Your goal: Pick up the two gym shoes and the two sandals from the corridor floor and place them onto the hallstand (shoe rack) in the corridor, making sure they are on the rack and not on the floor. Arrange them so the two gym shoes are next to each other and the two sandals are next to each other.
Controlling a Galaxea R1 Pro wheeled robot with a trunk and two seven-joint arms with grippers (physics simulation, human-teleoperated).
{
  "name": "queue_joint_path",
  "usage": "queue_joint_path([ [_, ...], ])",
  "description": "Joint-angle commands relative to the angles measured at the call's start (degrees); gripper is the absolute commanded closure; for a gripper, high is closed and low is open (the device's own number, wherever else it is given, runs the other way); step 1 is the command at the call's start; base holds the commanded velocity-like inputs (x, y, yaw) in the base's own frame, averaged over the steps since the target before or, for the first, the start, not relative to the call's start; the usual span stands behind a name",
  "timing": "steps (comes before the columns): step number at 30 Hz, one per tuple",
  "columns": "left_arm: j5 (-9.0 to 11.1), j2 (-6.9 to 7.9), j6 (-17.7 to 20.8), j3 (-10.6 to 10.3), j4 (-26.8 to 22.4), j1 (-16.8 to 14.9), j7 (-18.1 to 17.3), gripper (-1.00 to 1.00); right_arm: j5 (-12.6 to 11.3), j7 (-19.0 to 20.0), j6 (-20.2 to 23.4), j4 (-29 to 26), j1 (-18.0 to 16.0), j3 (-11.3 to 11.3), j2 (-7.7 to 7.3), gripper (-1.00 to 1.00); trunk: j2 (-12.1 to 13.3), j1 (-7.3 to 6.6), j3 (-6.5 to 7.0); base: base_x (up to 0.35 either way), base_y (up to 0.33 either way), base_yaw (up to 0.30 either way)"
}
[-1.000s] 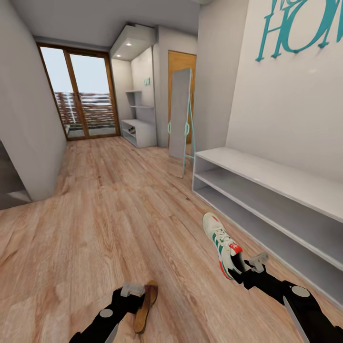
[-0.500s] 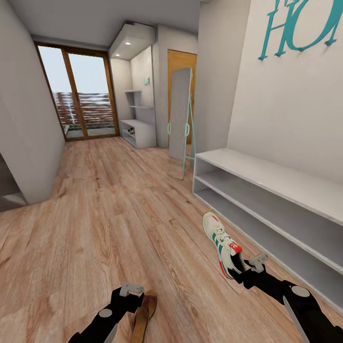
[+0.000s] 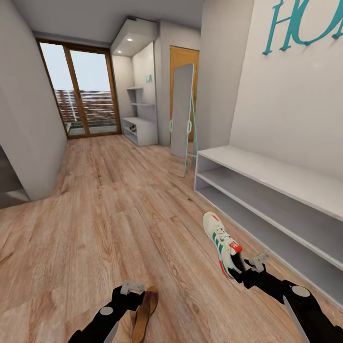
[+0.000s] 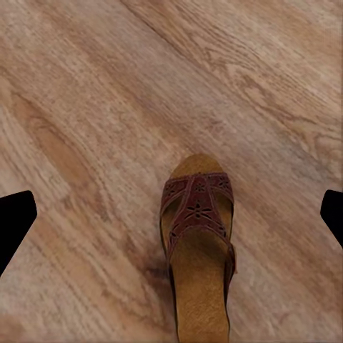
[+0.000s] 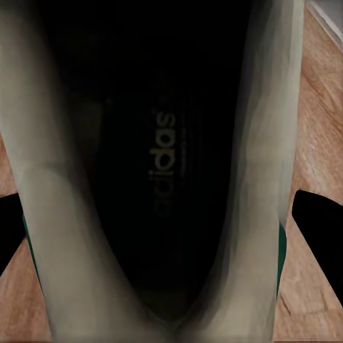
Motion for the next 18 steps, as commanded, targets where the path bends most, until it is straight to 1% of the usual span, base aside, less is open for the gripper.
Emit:
queue_joint_path([
  [1,0.3,0.00,0.3,-0.1,-0.1,-0.1,0.0,-1.00,0.1,0.3,0.4,-0.1,0.0,-0.1,0.02,1.00,-0.4,0.21,-0.33,0.000,0.000,0.014],
  [4,0.3,-0.04,0.2,-0.1,0.1,-0.6,0.0,-1.00,0.1,0.3,0.5,-0.1,0.0,-0.3,0.02,1.00,-1.6,0.87,-1.14,0.000,0.000,0.006],
  [18,0.3,0.01,-0.3,0.1,0.4,-0.7,0.1,-1.00,0.1,0.3,0.5,-0.1,0.0,-0.4,0.02,1.00,-1.8,1.23,-5.51,0.000,0.000,0.000],
])
